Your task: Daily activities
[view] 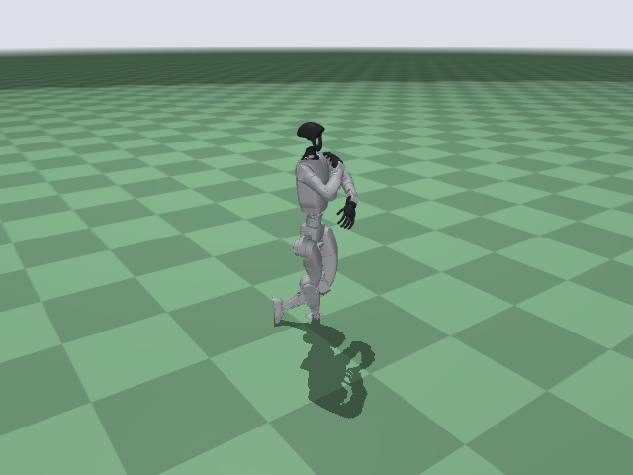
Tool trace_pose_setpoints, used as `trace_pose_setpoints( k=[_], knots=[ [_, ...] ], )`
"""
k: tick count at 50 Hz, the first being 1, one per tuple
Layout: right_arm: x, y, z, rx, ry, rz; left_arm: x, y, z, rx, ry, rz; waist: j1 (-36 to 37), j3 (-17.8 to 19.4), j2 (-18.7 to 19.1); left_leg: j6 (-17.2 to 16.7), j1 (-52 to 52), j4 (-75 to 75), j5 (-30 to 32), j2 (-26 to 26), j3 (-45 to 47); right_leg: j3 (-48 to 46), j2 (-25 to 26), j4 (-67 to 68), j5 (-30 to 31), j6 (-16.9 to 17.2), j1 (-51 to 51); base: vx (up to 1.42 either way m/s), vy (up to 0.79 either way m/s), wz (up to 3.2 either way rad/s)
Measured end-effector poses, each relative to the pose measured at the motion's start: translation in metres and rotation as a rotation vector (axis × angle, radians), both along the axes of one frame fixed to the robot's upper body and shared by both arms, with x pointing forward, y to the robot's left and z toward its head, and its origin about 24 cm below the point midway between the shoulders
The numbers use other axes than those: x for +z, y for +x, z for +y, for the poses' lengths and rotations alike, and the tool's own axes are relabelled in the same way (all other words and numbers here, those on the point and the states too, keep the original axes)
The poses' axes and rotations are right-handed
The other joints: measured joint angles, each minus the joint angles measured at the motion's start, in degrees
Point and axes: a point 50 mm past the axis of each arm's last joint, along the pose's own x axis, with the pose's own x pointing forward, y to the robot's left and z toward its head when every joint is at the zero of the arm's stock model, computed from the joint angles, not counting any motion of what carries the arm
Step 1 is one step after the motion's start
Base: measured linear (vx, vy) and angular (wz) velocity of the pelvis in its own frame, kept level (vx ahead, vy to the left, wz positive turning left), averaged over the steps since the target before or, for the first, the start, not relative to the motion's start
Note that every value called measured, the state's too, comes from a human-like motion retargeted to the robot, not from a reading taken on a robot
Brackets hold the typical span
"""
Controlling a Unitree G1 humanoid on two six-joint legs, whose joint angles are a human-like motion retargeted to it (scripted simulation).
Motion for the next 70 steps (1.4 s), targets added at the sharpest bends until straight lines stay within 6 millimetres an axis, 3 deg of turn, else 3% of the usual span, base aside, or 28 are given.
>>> trace_pose_setpoints(
  k=[5,13,26,35,41,50,53,60,63,67,70],
  knots=[
    [0.016,-0.024,0.025,0.151,0.002,-0.116,0.002,0.000,-0.024,-0.085,-0.032,-0.015,0.9,-0.6,0.1,0.0,-0.8,0.8,0.0,-0.5,-1.0,-0.2,0.0,0.0,0.0,0.0,-0.3,0.00,0.00,0.00],
    [0.012,-0.028,0.037,0.197,-0.067,-0.154,0.001,0.001,-0.030,-0.077,-0.044,0.002,1.2,-1.2,-0.2,0.0,-1.1,1.4,0.0,-0.4,-1.4,-0.5,0.0,-0.1,-0.1,0.0,-0.4,0.00,0.00,0.00],
    [0.003,-0.025,0.029,0.181,-0.157,-0.244,-0.005,0.007,-0.020,-0.014,0.014,-0.006,0.4,-1.5,-1.0,0.1,-1.8,1.7,0.0,-0.4,-1.6,-0.2,0.0,0.0,-0.4,0.0,-1.0,0.00,0.00,0.00],
    [-0.006,-0.013,0.011,0.116,-0.177,-0.145,-0.005,0.014,-0.006,0.074,0.030,-0.029,-0.5,-1.2,-1.2,0.2,-2.5,2.0,0.0,-0.5,-1.9,-0.5,0.0,0.1,-0.3,0.0,-1.6,0.00,0.00,0.00],
    [-0.026,0.004,-0.007,0.044,-0.205,0.024,-0.011,0.018,0.017,0.170,0.080,-0.029,-0.8,-0.7,-1.5,0.3,-2.8,2.1,0.0,-0.5,-2.0,-1.2,0.0,0.1,-0.2,0.0,-2.0,0.00,0.00,0.00],
    [-0.084,0.029,-0.023,-0.123,-0.322,0.284,-0.017,0.014,0.028,0.221,0.102,-0.035,-0.4,0.0,-1.6,0.3,-1.9,1.9,0.0,0.3,-1.3,-1.5,0.0,0.0,0.1,0.0,-1.3,0.00,0.00,0.00],
    [-0.078,0.023,-0.013,-0.089,-0.335,0.208,-0.020,0.009,0.025,0.177,0.117,-0.029,-0.5,-0.3,-1.6,0.2,-1.6,1.8,0.0,0.2,-1.1,-1.1,0.0,0.0,-0.1,0.0,-0.9,0.00,0.00,0.00],
    [-0.030,-0.006,0.024,0.076,-0.252,-0.086,-0.012,0.007,0.001,0.003,0.107,-0.046,-1.4,-1.2,-1.0,0.1,-1.7,1.6,0.0,-0.6,-1.5,0.0,0.0,0.1,-0.4,0.0,-0.9,0.00,0.00,0.00],
    [-0.015,-0.017,0.035,0.128,-0.213,-0.135,-0.009,0.007,-0.006,-0.043,0.092,-0.041,-1.7,-1.2,-0.7,0.1,-1.7,1.9,0.0,-0.4,-1.5,-0.3,0.0,0.0,0.1,0.0,-0.9,0.00,0.00,0.00],
    [-0.005,-0.019,0.033,0.136,-0.153,-0.111,-0.005,0.009,-0.005,-0.018,0.054,-0.036,-2.2,-1.2,-0.7,0.2,-2.1,2.0,0.0,-0.2,-1.5,-0.9,0.0,0.0,0.5,0.0,-1.4,0.00,0.00,0.00],
    [-0.007,-0.009,0.019,0.084,-0.124,-0.025,0.000,0.013,0.002,0.067,0.000,-0.041,-2.7,-1.5,-1.0,0.2,-2.9,1.7,0.0,0.0,-1.3,-1.3,0.0,0.0,0.6,0.0,-2.4,0.00,0.00,0.00]
  ],
)
